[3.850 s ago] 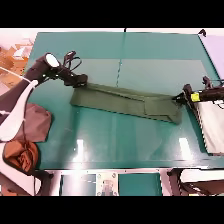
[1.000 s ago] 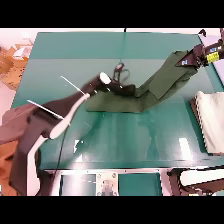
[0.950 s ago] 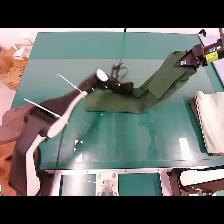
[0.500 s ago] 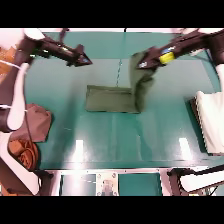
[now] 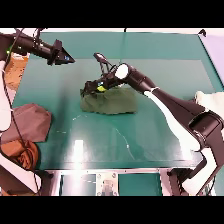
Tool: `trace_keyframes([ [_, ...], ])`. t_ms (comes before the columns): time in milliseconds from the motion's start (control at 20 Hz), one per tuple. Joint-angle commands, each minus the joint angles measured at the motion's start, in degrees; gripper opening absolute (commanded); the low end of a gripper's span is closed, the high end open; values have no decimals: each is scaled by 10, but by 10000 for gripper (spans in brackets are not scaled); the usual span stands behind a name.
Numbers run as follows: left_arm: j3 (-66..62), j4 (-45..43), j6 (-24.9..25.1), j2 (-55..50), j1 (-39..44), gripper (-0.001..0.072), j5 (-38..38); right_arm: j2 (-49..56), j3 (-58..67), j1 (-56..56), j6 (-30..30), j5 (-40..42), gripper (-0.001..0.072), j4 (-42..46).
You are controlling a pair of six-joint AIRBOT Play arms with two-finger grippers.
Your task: Fold the shirts.
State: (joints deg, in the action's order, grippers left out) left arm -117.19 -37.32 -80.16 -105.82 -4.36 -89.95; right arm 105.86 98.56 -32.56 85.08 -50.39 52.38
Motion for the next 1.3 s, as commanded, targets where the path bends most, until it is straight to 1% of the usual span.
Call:
trace_keyframes([
  [0, 1, 0, 12, 1, -4, 23, -7, -29, 3, 80, 63, -77, 423, 132],
  [100, 1, 0, 12, 1, -4, 23, -5, -57, 2, 173, 75, -161, 423, 175],
  [150, 1, 0, 12, 1, -4, 23, -6, -66, -4, 218, 75, -191, 424, 182],
  [200, 1, 0, 12, 1, -4, 23, -7, -71, -15, 263, 75, -216, 446, 174],
  [300, 1, 0, 12, 1, -4, 23, -6, -71, -57, 326, 69, -243, 543, 126],
  [400, 1, 0, 11, 1, -4, 23, -6, -68, -123, 355, 33, -225, 543, 47],
  [500, 1, 0, 11, 1, -4, 23, -5, -56, -183, 353, -12, -198, 550, -26],
  [600, 1, 0, 11, 1, -4, 23, -5, -35, -219, 332, -45, -179, 550, -75],
  [700, 1, 0, 11, 1, -4, 23, -5, -4, -227, 299, -61, -175, 550, -105],
  [800, 1, 0, 11, 1, -4, 23, -6, 14, -226, 265, -87, -165, 550, -164],
  [850, 1, 0, 11, 1, -4, 23, -6, 15, -223, 251, -101, -155, 537, -193],
  [950, 1, 0, 11, 1, -4, 23, -7, 14, -191, 238, -112, -165, 67, -227],
  [1000, 1, 0, 11, 1, -4, 23, -9, 10, -159, 239, -108, -187, 27, -235],
  [1150, 1, 0, 11, 1, -4, 23, -13, -27, -35, 277, -65, -239, 26, -232],
  [1250, 1, 0, 11, 1, -4, 23, -14, -62, 56, 336, -14, -256, 26, -227],
])
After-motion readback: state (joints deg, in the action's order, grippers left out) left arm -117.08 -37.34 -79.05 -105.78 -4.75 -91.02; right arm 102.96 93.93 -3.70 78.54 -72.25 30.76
